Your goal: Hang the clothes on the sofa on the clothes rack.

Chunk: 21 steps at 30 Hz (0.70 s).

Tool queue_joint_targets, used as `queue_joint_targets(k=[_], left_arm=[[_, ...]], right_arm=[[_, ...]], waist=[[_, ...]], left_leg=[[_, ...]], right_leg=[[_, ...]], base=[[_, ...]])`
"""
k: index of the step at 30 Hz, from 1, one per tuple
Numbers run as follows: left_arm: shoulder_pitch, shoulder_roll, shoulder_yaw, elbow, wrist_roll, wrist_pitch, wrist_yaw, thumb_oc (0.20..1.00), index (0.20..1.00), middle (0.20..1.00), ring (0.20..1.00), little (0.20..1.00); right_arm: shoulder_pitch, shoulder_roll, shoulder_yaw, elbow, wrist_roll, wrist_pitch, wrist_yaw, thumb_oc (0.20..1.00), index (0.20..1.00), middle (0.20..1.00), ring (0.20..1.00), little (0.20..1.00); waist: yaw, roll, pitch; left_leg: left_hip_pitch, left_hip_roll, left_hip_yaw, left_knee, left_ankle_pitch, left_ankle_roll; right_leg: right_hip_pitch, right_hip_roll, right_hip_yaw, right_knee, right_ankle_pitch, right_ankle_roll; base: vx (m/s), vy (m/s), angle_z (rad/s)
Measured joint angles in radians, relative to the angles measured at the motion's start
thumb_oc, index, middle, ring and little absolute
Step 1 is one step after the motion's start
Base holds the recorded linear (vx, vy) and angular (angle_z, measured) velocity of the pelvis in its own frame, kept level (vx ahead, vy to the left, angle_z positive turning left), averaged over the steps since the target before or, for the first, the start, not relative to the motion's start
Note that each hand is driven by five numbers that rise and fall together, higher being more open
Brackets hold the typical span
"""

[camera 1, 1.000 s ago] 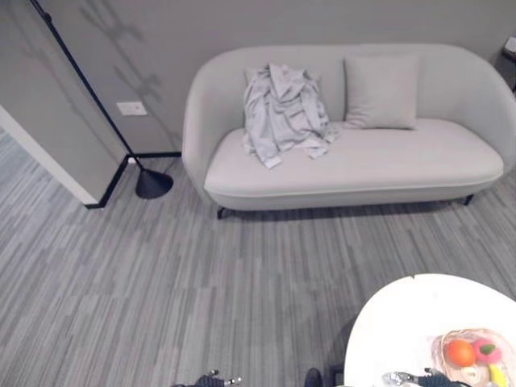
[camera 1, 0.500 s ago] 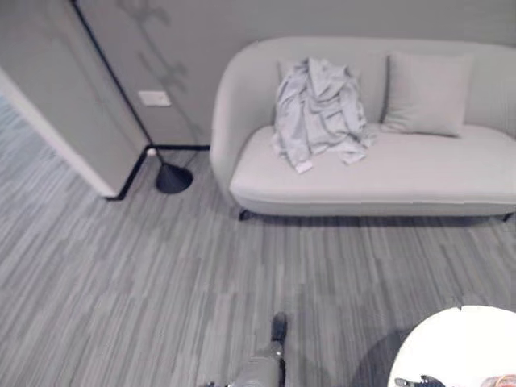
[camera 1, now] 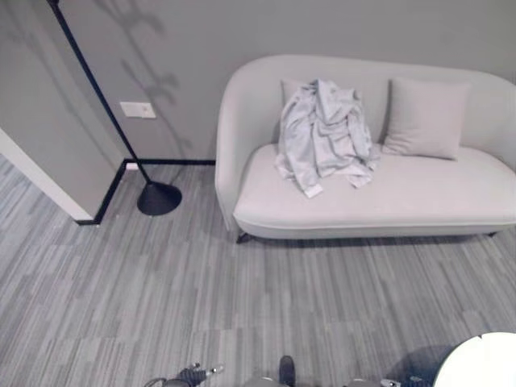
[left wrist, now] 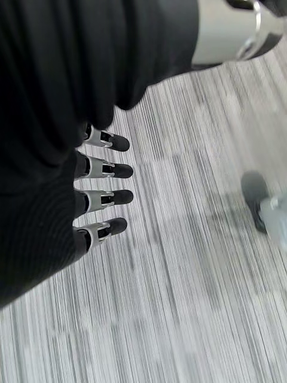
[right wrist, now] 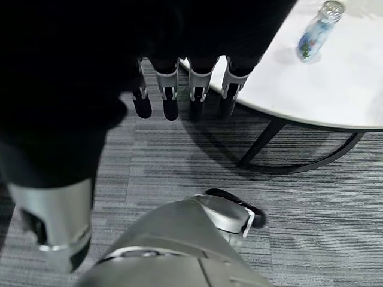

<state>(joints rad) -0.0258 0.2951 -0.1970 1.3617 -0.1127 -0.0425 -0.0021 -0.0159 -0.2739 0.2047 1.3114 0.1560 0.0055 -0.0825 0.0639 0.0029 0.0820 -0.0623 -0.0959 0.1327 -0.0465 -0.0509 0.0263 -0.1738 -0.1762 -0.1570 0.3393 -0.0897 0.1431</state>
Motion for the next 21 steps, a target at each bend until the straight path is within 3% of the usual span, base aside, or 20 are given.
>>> queue_joint_targets(k=[1, 2, 3, 4, 5, 6, 7, 9, 10, 12, 13, 14, 15, 16, 17, 18, 19, 20, 21], left_arm=[[-0.002, 0.000, 0.002, 0.009, 0.001, 0.005, -0.002, 1.000, 1.000, 1.000, 1.000, 1.000], [-0.001, -0.001, 0.000, 0.008, 0.001, 0.006, -0.001, 1.000, 1.000, 1.000, 1.000, 1.000], [0.003, -0.005, -0.003, 0.006, 0.001, 0.006, 0.000, 1.000, 1.000, 1.000, 1.000, 1.000], [-0.012, -0.024, -0.005, 0.008, 0.002, 0.001, 0.004, 1.000, 1.000, 1.000, 1.000, 1.000], [-0.030, -0.036, 0.011, 0.007, 0.007, -0.001, 0.004, 1.000, 1.000, 1.000, 1.000, 1.000], [-0.053, -0.031, 0.017, 0.003, 0.009, -0.003, 0.002, 1.000, 1.000, 1.000, 1.000, 1.000], [-0.058, -0.033, 0.016, -0.016, 0.009, -0.003, 0.007, 1.000, 1.000, 1.000, 1.000, 1.000], [-0.052, -0.050, 0.008, -0.021, 0.012, -0.007, 0.007, 1.000, 1.000, 1.000, 1.000, 1.000], [-0.048, -0.056, 0.005, -0.024, 0.012, -0.011, 0.008, 1.000, 1.000, 1.000, 1.000, 1.000], [-0.040, -0.079, -0.002, -0.023, 0.019, -0.012, 0.017, 1.000, 1.000, 1.000, 1.000, 1.000], [-0.028, -0.058, -0.001, -0.031, 0.020, -0.015, 0.016, 1.000, 1.000, 1.000, 1.000, 1.000], [-0.027, -0.052, -0.001, -0.033, 0.020, -0.016, 0.016, 1.000, 1.000, 1.000, 1.000, 1.000], [-0.018, -0.058, -0.002, -0.052, 0.019, -0.019, 0.029, 1.000, 1.000, 1.000, 1.000, 1.000], [-0.007, -0.061, -0.001, -0.041, 0.020, -0.013, 0.030, 1.000, 1.000, 1.000, 1.000, 1.000], [-0.004, -0.061, 0.000, -0.023, 0.020, -0.011, 0.028, 1.000, 1.000, 1.000, 1.000, 1.000], [0.005, -0.060, -0.002, -0.042, 0.020, -0.016, 0.025, 1.000, 1.000, 1.000, 1.000, 1.000], [0.003, -0.046, -0.001, -0.055, 0.019, -0.024, 0.026, 1.000, 1.000, 1.000, 1.000, 1.000], [-0.005, -0.043, -0.002, -0.056, 0.019, -0.026, 0.027, 1.000, 1.000, 1.000, 1.000, 1.000], [-0.014, -0.050, -0.001, -0.064, 0.019, -0.026, 0.031, 1.000, 1.000, 1.000, 1.000, 1.000]], right_arm=[[0.000, -0.004, 0.001, -0.009, 0.000, -0.008, 0.000, 1.000, 1.000, 1.000, 1.000, 1.000], [-0.003, -0.011, -0.001, -0.023, 0.000, -0.008, -0.002, 1.000, 1.000, 1.000, 1.000, 1.000], [0.000, -0.012, -0.001, -0.021, 0.000, -0.003, -0.002, 1.000, 1.000, 1.000, 1.000, 1.000], [0.013, -0.021, 0.001, -0.026, 0.000, 0.001, -0.001, 1.000, 1.000, 1.000, 1.000, 1.000], [0.012, -0.021, 0.007, -0.029, 0.001, 0.003, -0.003, 1.000, 1.000, 1.000, 1.000, 1.000], [0.013, -0.019, 0.006, -0.046, 0.001, 0.002, -0.001, 1.000, 1.000, 1.000, 1.000, 1.000], [0.014, -0.016, 0.002, -0.049, 0.001, 0.006, -0.001, 1.000, 1.000, 1.000, 1.000, 1.000], [0.023, -0.023, 0.001, -0.042, 0.001, 0.010, -0.003, 1.000, 1.000, 1.000, 1.000, 1.000], [0.027, -0.022, 0.000, -0.037, 0.001, 0.010, -0.003, 1.000, 1.000, 1.000, 1.000, 1.000], [0.036, -0.027, 0.005, -0.035, 0.001, 0.010, -0.002, 1.000, 1.000, 1.000, 1.000, 1.000], [0.054, -0.001, 0.005, -0.039, 0.001, 0.006, -0.002, 1.000, 1.000, 1.000, 1.000, 1.000], [0.056, 0.001, 0.004, -0.038, 0.001, 0.006, -0.001, 1.000, 1.000, 1.000, 1.000, 1.000], [0.039, -0.026, -0.012, -0.008, 0.000, 0.009, -0.002, 1.000, 1.000, 1.000, 1.000, 1.000], [0.014, -0.039, -0.009, 0.008, 0.001, 0.007, -0.003, 1.000, 1.000, 1.000, 1.000, 1.000], [0.000, -0.053, -0.002, -0.008, 0.001, -0.006, -0.002, 1.000, 1.000, 1.000, 1.000, 1.000], [-0.047, -0.068, 0.000, -0.035, 0.002, -0.011, -0.003, 1.000, 1.000, 1.000, 1.000, 1.000], [-0.052, -0.061, -0.001, -0.038, 0.002, -0.010, -0.003, 1.000, 1.000, 1.000, 1.000, 1.000], [-0.049, -0.062, 0.000, -0.038, 0.002, -0.011, -0.003, 1.000, 1.000, 1.000, 1.000, 1.000], [-0.057, -0.071, 0.000, -0.042, 0.002, -0.021, -0.002, 1.000, 1.000, 1.000, 1.000, 1.000]], waist=[[-0.013, -0.009, 0.007], [-0.013, -0.001, 0.018], [-0.025, -0.005, 0.014], [-0.033, 0.023, 0.013], [-0.045, 0.005, 0.031], [-0.069, -0.002, 0.061], [-0.067, -0.009, 0.072], [-0.092, 0.004, 0.072], [-0.089, 0.011, 0.073], [-0.089, 0.036, 0.060], [-0.118, -0.038, 0.047], [-0.119, -0.035, 0.046], [-0.091, -0.015, 0.030], [-0.091, 0.008, 0.029], [-0.086, 0.009, 0.026], [-0.063, -0.012, 0.040], [-0.060, -0.044, 0.048], [-0.060, -0.042, 0.045], [-0.065, -0.016, 0.047]], left_leg=[[-0.027, -0.006, 0.003, 0.072, 0.001, 0.054], [-0.013, -0.024, 0.009, 0.049, 0.014, 0.099], [0.009, -0.037, 0.003, 0.028, 0.021, 0.087], [0.017, -0.032, -0.011, 0.013, 0.005, 0.060], [0.003, -0.030, 0.024, 0.069, -0.045, 0.018], [-0.008, -0.030, -0.010, 0.142, -0.088, 0.061], [0.032, -0.063, -0.015, 0.116, -0.078, 0.111], [0.095, -0.069, -0.046, 0.068, -0.072, 0.109], [0.128, -0.072, -0.063, 0.041, -0.075, 0.100], [0.164, -0.043, -0.079, 0.039, -0.143, -0.058], [0.132, -0.053, -0.080, 0.174, -0.184, 0.036], [0.136, -0.050, -0.082, 0.165, -0.181, 0.043], [0.236, -0.007, -0.082, 0.001, -0.154, 0.056], [0.257, 0.012, -0.082, 0.005, -0.155, 0.052], [0.258, 0.001, -0.094, 0.066, -0.158, 0.035], [0.170, -0.032, -0.109, 0.280, -0.175, -0.104], [0.153, -0.017, -0.124, 0.280, -0.200, -0.110], [0.158, 0.033, -0.127, 0.186, -0.184, -0.129], [0.170, 0.105, -0.127, 0.037, -0.116, -0.138]], right_leg=[[-0.002, -0.003, 0.006, -0.117, 0.014, 0.037], [-0.014, -0.001, 0.002, -0.199, 0.043, 0.059], [-0.024, 0.004, 0.002, -0.247, 0.061, 0.053], [-0.065, 0.043, -0.002, -0.302, 0.112, 0.043], [-0.084, 0.064, 0.018, -0.436, 0.164, 0.063], [-0.116, 0.049, 0.045, -0.447, 0.219, 0.104], [-0.155, 0.038, 0.040, -0.447, 0.255, 0.094], [-0.190, 0.077, 0.027, -0.446, 0.273, 0.073], [-0.189, 0.110, 0.012, -0.426, 0.280, 0.061], [-0.180, 0.190, -0.040, -0.365, 0.272, -0.020], [-0.135, 0.141, -0.065, -0.361, 0.355, -0.123], [-0.133, 0.134, -0.063, -0.356, 0.354, -0.123], [-0.130, 0.152, -0.103, -0.264, 0.245, -0.145], [-0.120, 0.180, -0.119, -0.262, 0.239, -0.158], [-0.075, 0.189, -0.133, -0.321, 0.246, -0.218], [-0.002, 0.134, -0.062, -0.380, 0.248, -0.223], [0.030, 0.102, -0.053, -0.390, 0.251, -0.219], [0.037, 0.094, -0.060, -0.363, 0.248, -0.221], [0.019, 0.101, -0.068, -0.292, 0.234, -0.210]], base=[[0.24, -0.041, -0.09], [0.26, -0.041, 0.13], [0.37, -0.061, 0.09], [0.30, -0.059, 0.16], [0.32, -0.076, 0.36], [0.33, -0.110, 0.38], [0.23, -0.087, 0.40], [0.36, -0.180, 0.34], [0.47, -0.278, 0.33], [0.25, -0.177, 0.50], [0.35, -0.272, 0.92], [0.35, -0.272, 1.15], [0.38, -0.342, 0.26], [0.25, -0.249, 0.17], [0.39, -0.403, -0.19], [0.22, -0.232, 0.02], [0.28, -0.281, 0.14], [0.13, -0.127, 0.36], [0.25, -0.245, 0.31]])
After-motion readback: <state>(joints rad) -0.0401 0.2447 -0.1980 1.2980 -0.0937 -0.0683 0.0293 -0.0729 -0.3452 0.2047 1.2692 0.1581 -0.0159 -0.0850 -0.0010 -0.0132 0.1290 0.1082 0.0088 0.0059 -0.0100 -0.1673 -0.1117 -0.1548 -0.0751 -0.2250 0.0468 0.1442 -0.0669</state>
